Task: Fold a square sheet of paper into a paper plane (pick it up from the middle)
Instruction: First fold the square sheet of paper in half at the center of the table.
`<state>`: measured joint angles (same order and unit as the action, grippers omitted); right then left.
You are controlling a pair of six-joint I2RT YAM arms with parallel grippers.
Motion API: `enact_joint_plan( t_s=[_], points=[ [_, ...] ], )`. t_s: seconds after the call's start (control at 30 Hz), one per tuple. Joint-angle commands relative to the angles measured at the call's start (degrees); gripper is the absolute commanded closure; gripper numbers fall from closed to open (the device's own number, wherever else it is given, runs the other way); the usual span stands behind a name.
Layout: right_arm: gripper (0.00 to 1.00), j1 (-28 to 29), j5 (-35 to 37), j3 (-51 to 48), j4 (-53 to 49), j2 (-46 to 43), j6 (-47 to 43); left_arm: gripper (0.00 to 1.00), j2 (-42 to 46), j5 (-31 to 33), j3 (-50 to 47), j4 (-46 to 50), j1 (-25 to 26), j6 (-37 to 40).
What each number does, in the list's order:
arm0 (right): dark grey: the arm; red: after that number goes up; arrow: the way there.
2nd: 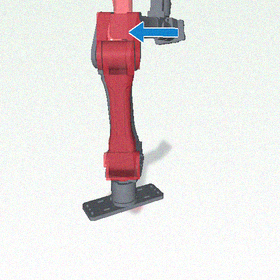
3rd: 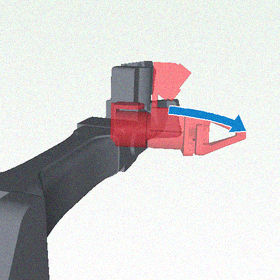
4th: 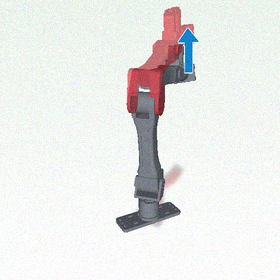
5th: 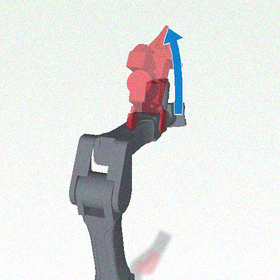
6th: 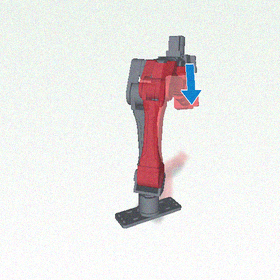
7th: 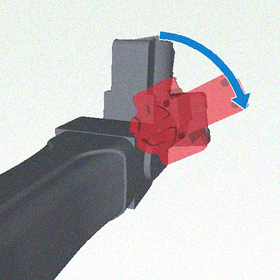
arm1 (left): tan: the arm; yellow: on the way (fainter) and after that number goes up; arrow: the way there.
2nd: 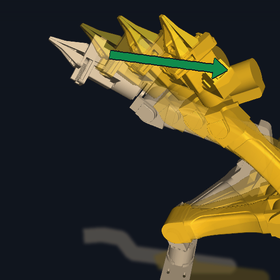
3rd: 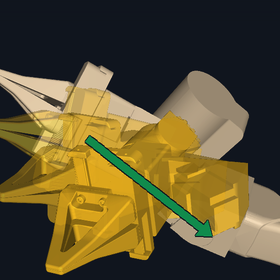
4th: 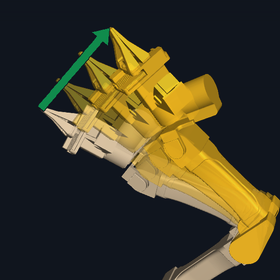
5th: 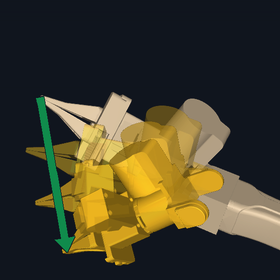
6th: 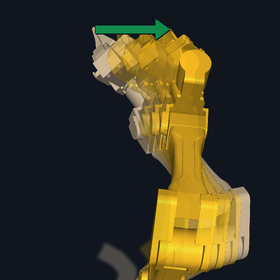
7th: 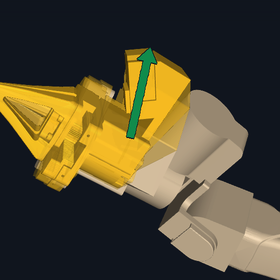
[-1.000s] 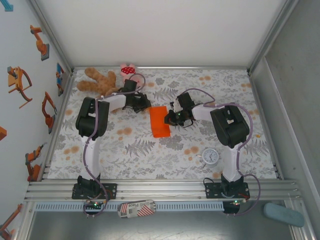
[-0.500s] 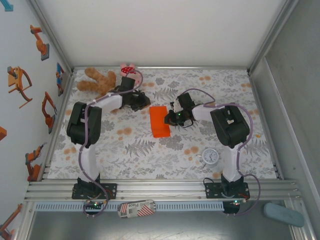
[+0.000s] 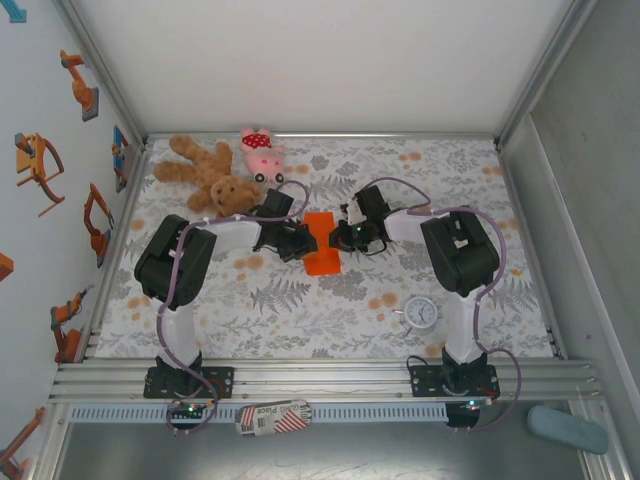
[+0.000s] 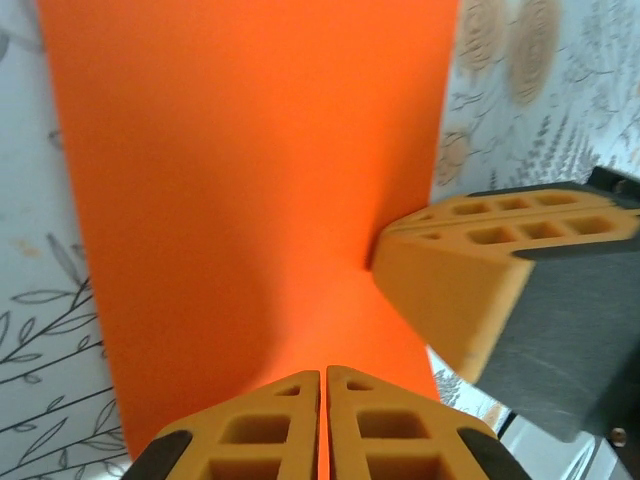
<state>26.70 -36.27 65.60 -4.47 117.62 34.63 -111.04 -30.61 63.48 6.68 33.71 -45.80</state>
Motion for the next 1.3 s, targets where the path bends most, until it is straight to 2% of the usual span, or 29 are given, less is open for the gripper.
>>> enact_joint_plan(
  t_s=[0.0,0.2,0.47,0.67,0.83,1.07,1.27],
  points=[
    [1.0,-1.08,15.0,-6.54,-14.44,7.98,-0.63,0.9,-0.74,-1.92,-0.51,-0.45,-0.01,-0.07],
    [1.0,-1.11,15.26,-6.76,-14.71,8.37,-0.98,0.9,-1.46,-0.94,-2.23,1.17,-0.42,2.03],
    [1.0,-1.16,15.86,-6.76,-15.29,8.89,-1.52,0.9,-0.82,-1.76,-7.79,-0.77,-4.23,3.2],
    [1.0,-1.08,16.14,-6.65,-15.66,8.79,-1.65,0.9,6.69,0.08,-10.9,2.74,-7.91,4.57],
    [1.0,-1.04,16.14,-6.75,-15.75,8.87,-1.64,0.9,10.01,-0.65,-7.38,2.02,-5.54,3.06],
    [1.0,-1.11,16.31,-6.95,-15.5,9.24,-1.4,0.9,2.32,-2.56,-4.22,-2.65,0.17,-0.95],
    [1.0,-1.06,16.41,-7.24,-15.56,8.98,-1.46,0.9,0.06,-2.48,-4.38,-0.14,0.7,0.68]
  ],
)
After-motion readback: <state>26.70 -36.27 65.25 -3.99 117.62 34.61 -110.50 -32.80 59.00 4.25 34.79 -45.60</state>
